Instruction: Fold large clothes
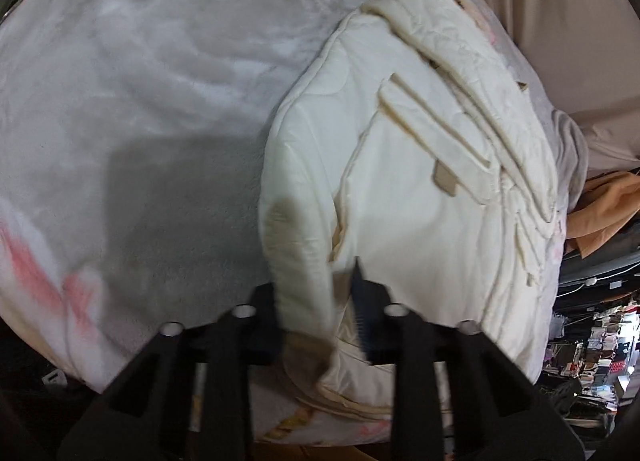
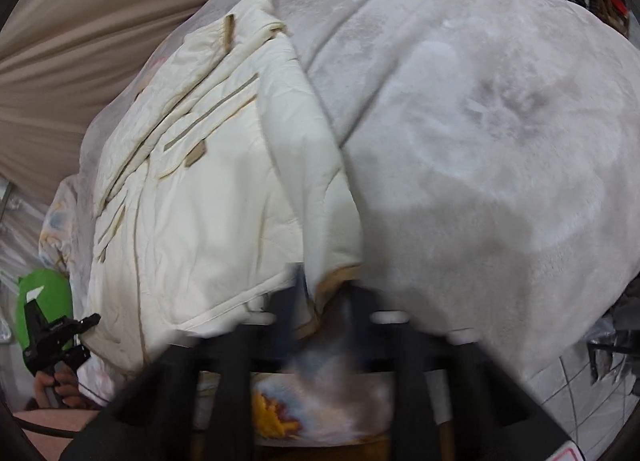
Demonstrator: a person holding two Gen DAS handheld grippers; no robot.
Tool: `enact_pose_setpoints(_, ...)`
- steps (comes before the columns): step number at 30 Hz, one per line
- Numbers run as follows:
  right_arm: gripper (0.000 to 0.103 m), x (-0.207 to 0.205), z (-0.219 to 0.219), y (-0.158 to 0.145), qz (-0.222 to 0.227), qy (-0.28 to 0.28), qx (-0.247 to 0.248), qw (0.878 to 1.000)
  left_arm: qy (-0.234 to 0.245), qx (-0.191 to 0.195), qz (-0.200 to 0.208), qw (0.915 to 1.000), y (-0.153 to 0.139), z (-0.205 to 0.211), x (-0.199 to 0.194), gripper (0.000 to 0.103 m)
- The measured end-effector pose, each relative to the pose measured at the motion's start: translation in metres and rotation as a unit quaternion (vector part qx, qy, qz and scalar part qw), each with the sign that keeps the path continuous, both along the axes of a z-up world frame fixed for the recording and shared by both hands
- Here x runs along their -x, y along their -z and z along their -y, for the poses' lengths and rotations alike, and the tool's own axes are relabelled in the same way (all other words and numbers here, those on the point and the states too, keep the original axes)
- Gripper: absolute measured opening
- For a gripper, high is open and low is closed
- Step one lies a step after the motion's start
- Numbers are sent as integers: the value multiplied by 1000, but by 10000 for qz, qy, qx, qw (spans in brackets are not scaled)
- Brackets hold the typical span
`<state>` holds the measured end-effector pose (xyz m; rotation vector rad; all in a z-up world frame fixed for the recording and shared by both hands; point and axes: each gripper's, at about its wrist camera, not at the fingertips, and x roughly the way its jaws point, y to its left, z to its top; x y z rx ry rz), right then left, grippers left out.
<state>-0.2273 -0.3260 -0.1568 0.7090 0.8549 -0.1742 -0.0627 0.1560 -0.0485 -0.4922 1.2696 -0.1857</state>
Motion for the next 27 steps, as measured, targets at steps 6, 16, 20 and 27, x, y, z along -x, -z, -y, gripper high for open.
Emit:
enact_pose_setpoints(6, 2, 28, -24, -83, 862, -288, 892, 9919, 282, 248, 779, 9963, -77, 0, 22, 10)
enact_pose_setpoints(16, 1, 15, 2, -214, 2389, 70, 1333, 9618, -23, 416, 2278, 9728, -203, -2, 2, 9)
enact_pose_setpoints(20, 1, -60, 19, -223, 2562, 31, 1399, 9565, 6, 5, 2406, 9706, -198, 22, -68, 10)
enact_pose_setpoints(27, 8, -196, 35, -199, 2142, 338, 1437, 9656, -199, -795, 1941, 9775, -126, 71, -209, 18)
